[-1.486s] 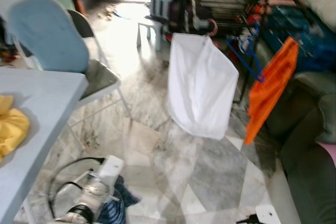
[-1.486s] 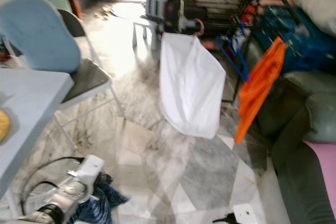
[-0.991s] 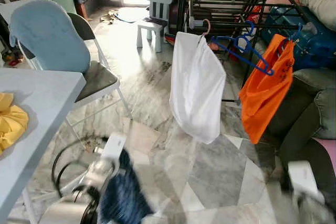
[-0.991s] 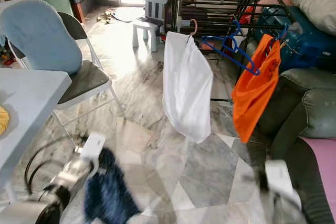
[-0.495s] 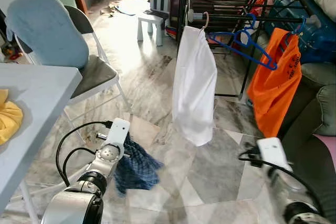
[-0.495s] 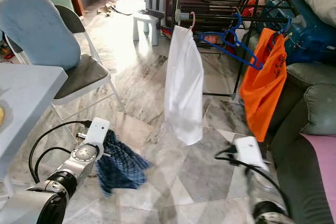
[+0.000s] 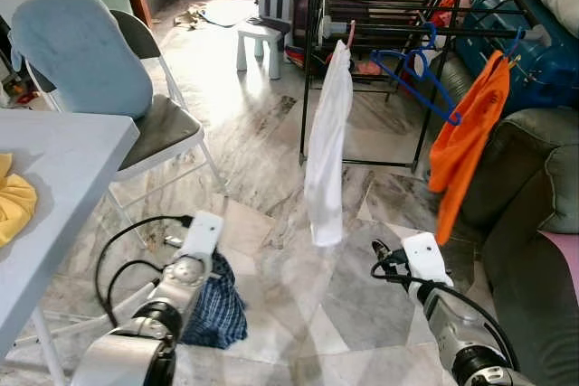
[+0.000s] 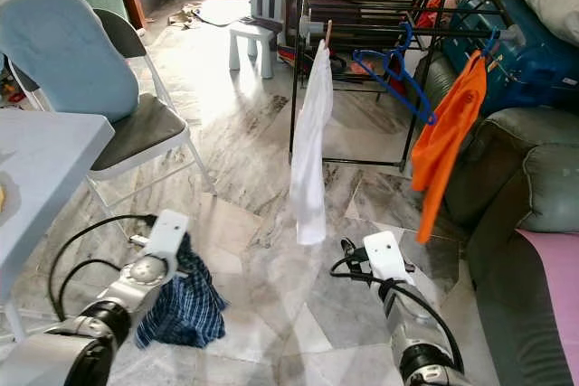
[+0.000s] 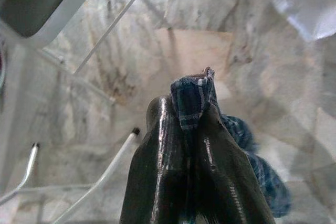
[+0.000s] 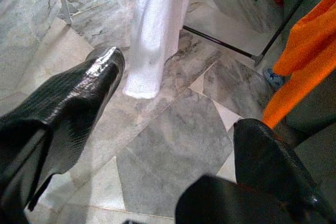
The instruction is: Hang hanger
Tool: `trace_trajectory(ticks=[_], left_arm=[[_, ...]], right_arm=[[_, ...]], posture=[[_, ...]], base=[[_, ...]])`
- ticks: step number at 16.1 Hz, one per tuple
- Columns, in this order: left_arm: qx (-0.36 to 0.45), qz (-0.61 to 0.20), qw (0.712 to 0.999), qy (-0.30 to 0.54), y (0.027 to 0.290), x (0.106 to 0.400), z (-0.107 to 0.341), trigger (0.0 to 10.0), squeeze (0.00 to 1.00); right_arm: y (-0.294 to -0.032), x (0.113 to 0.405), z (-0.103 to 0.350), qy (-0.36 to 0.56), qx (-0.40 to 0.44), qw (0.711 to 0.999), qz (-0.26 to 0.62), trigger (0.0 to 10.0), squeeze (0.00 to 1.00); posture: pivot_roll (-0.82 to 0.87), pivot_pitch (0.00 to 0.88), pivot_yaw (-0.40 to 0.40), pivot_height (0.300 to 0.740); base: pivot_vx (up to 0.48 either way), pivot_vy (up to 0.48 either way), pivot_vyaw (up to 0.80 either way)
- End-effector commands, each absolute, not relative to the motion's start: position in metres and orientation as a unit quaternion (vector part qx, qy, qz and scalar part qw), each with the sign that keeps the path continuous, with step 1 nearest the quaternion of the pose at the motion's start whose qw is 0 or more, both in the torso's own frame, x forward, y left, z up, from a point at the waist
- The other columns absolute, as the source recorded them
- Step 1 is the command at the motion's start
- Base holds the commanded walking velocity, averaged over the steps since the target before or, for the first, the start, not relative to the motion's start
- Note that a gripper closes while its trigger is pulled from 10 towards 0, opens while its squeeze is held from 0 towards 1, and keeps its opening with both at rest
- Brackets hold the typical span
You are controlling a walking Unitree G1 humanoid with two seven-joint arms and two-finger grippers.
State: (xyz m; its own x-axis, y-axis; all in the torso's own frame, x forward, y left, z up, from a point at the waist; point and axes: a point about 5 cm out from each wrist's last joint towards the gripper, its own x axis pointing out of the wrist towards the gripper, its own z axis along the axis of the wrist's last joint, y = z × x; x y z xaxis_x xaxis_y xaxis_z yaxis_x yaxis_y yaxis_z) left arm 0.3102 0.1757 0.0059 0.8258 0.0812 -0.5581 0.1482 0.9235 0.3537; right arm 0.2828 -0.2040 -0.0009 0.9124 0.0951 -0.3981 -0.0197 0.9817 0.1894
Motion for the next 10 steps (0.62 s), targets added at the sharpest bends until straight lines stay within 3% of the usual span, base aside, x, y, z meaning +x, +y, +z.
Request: trace_trajectory(ticks=[1, 3, 5, 8, 10], left_arm=[[0.2, -0.009, 0.934, 0.296, 0.181, 0.31, 0.007, 10.0, 0.0], [0.204, -0.013, 0.936, 0.287, 0.18, 0.312, 0.009, 10.0, 0.0], [0.216, -0.016, 0.935, 0.282, 0.18, 0.314, 0.011, 10.0, 0.0], [0.208, -0.012, 0.934, 0.29, 0.184, 0.312, 0.009, 10.0, 0.0], [0.208, -0.012, 0.934, 0.289, 0.184, 0.313, 0.01, 10.0, 0.0]], right_arm=[[-0.203, 0.284, 0.0, 0.199, 0.095, 0.975, 0.022, 10.0, 0.0], [-0.198, 0.282, -0.004, 0.212, 0.107, 0.971, 0.019, 10.0, 0.0], [-0.196, 0.279, -0.007, 0.223, 0.108, 0.968, 0.028, 10.0, 0.0], [-0.197, 0.277, -0.01, 0.225, 0.133, 0.965, 0.018, 10.0, 0.0], [-0.193, 0.279, -0.009, 0.223, 0.133, 0.966, 0.021, 10.0, 0.0]], posture=[[0.02, 0.0, 0.014, 0.74], [0.03, 0.0, 0.015, 0.74], [0.03, 0.0, 0.018, 0.74], [0.02, 0.0, 0.033, 0.74], [0.02, 0.0, 0.04, 0.74]], base=[[0.0, 0.0, 0.41], [0.0, 0.0, 0.75], [0.0, 0.0, 0.0], [0.0, -0.262, 0.0], [0.266, -0.127, 0.0]])
